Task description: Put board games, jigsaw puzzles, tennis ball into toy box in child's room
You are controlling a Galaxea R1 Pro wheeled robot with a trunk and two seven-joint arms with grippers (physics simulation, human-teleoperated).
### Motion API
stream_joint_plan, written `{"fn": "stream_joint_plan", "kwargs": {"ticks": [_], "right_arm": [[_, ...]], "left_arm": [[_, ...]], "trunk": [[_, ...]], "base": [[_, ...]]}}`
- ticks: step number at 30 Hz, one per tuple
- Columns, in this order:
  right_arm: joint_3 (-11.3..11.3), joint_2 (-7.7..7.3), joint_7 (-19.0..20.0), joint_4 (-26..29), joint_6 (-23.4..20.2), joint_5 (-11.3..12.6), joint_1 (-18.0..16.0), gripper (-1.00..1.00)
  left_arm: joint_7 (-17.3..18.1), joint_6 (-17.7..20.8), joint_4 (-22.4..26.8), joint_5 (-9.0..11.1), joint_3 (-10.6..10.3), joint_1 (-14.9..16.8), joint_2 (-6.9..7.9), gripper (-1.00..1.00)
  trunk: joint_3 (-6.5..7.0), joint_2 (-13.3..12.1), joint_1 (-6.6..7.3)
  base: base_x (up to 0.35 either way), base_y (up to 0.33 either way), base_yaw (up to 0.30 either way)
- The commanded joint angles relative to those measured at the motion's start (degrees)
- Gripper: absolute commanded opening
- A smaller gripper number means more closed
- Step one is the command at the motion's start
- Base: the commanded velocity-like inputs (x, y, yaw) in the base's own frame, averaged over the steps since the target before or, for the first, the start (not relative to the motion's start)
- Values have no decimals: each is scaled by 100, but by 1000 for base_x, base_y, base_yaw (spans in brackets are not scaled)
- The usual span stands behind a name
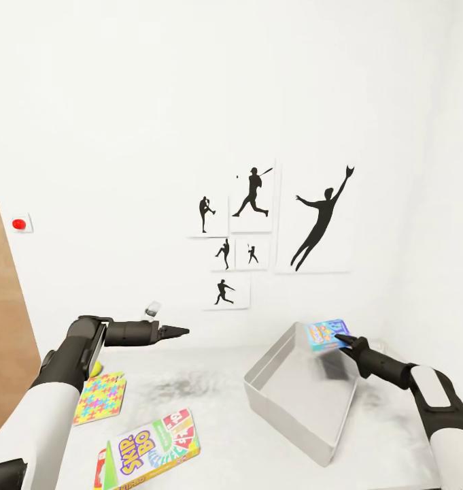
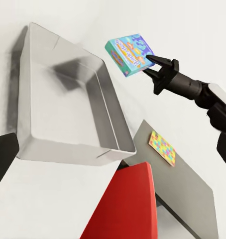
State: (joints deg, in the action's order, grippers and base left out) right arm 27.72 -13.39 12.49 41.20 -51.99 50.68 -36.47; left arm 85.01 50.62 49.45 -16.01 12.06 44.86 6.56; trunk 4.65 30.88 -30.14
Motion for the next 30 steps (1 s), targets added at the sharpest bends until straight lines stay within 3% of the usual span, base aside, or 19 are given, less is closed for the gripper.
{"fn": "stream_joint_plan", "kwargs": {"ticks": [1, 4, 7, 10, 11, 13, 16, 20, 23, 26, 30], "right_arm": [[19, 17, -30, 29, -60, -15, -19, -100], [17, 95, -271, 170, -90, 37, -39, -100], [20, 393, -825, 548, -96, 63, -44, -100], [43, 882, -1664, 1241, -63, 77, -6, -100], [62, 962, -1793, 1369, -58, 78, 4, -100], [203, 1268, -2245, 1841, -47, 89, 38, -100], [448, 1609, -2561, 2213, -32, 105, 108, -100], [776, 1798, -2652, 2374, 112, 134, 179, -100], [959, 1854, -2678, 2416, 556, 262, 315, -100], [1016, 1864, -2694, 2419, 1001, 472, 514, -100], [1028, 1871, -2692, 2429, 1144, 555, 586, -100]], "left_arm": [[51, 59, 4, -60, 16, 4, -1, 100], [51, 55, 4, -63, 15, 5, 1, 100], [51, 56, 4, -63, 21, 2, 2, 100], [51, 58, 4, -61, 23, 4, 9, 100], [51, 57, 4, -61, 23, 4, 10, 100], [51, 57, 4, -60, 24, 5, 11, 100], [51, 56, 4, -60, 24, 5, 11, 100], [51, 56, 4, -60, 24, 2, 11, 100], [51, 59, 4, -60, 24, 4, 11, 100], [51, 60, 4, -60, 24, 4, 11, 100], [51, 61, 4, -60, 20, 2, 8, 100]], "trunk": [[-2, 4, -2], [-2, 4, -2], [-2, 4, -2], [-2, 4, -2], [-2, 4, -2], [-2, 4, -2], [-2, 4, -2], [-2, 4, -2], [-2, 4, -2], [-2, 4, -2], [-2, 4, -2]], "base": [[0, 0, 0], [0, 0, 0], [0, 0, 0], [0, 0, 0], [0, 0, 0], [0, 0, 0], [0, 0, 0], [0, 0, 0], [0, 0, 0], [0, 0, 0], [0, 0, 0]]}}
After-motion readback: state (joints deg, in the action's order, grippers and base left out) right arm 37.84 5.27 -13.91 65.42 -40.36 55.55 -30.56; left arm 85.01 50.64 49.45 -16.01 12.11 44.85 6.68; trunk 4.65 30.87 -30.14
